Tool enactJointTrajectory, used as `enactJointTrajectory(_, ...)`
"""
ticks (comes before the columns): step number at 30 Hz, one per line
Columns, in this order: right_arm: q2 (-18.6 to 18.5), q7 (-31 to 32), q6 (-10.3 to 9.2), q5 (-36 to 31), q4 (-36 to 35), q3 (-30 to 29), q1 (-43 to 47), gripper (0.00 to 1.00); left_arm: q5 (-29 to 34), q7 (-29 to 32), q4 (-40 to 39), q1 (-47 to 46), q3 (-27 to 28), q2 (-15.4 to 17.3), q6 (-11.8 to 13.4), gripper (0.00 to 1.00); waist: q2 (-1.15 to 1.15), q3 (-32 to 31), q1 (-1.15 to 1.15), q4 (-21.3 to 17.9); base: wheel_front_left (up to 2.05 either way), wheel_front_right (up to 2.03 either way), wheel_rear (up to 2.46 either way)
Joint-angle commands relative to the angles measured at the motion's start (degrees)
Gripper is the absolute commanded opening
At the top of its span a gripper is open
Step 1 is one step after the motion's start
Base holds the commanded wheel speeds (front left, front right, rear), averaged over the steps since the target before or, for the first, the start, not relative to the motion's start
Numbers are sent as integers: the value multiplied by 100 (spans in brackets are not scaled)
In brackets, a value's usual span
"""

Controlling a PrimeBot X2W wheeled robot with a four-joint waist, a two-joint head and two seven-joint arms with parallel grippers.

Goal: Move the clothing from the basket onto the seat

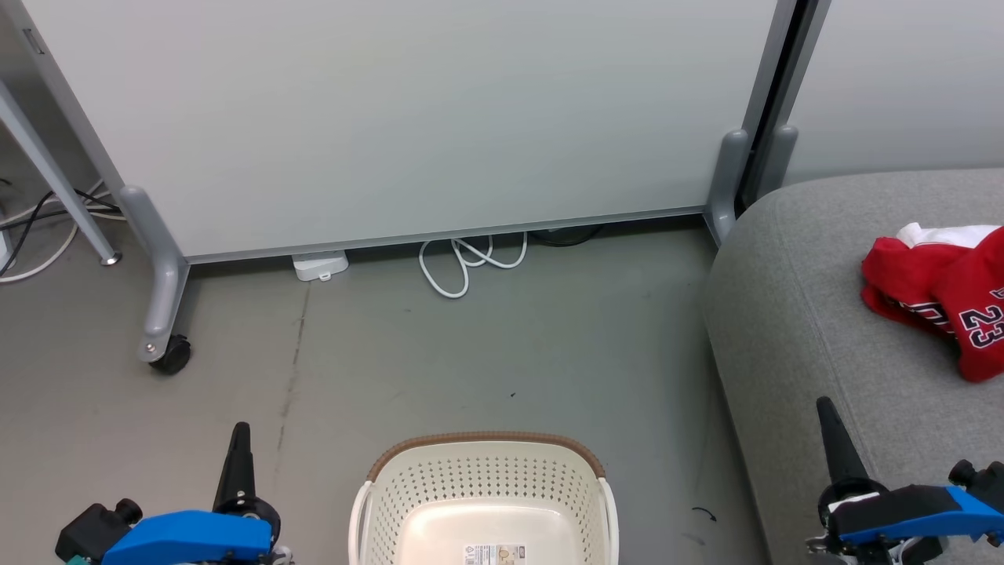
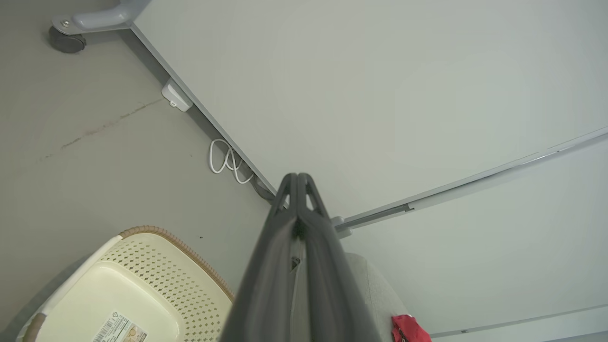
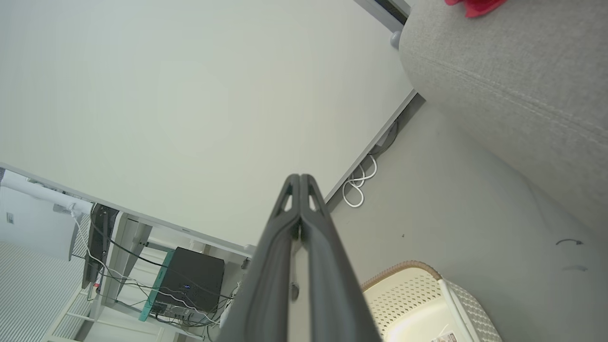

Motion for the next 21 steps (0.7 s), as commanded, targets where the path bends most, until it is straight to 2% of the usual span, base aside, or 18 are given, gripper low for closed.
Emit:
enactJointTrajectory(1,-39,43,3,167,-83,-17,-155,0,-148,41,-86,-154,51,11,-9,0,0,1,0,-2,0,0,0)
enactJointTrajectory(21,-50,292,3,1341,-155,-58,-226,0,-1199,336,-214,-298,207,2,-11,0,0,10,0,-42,0,0,0)
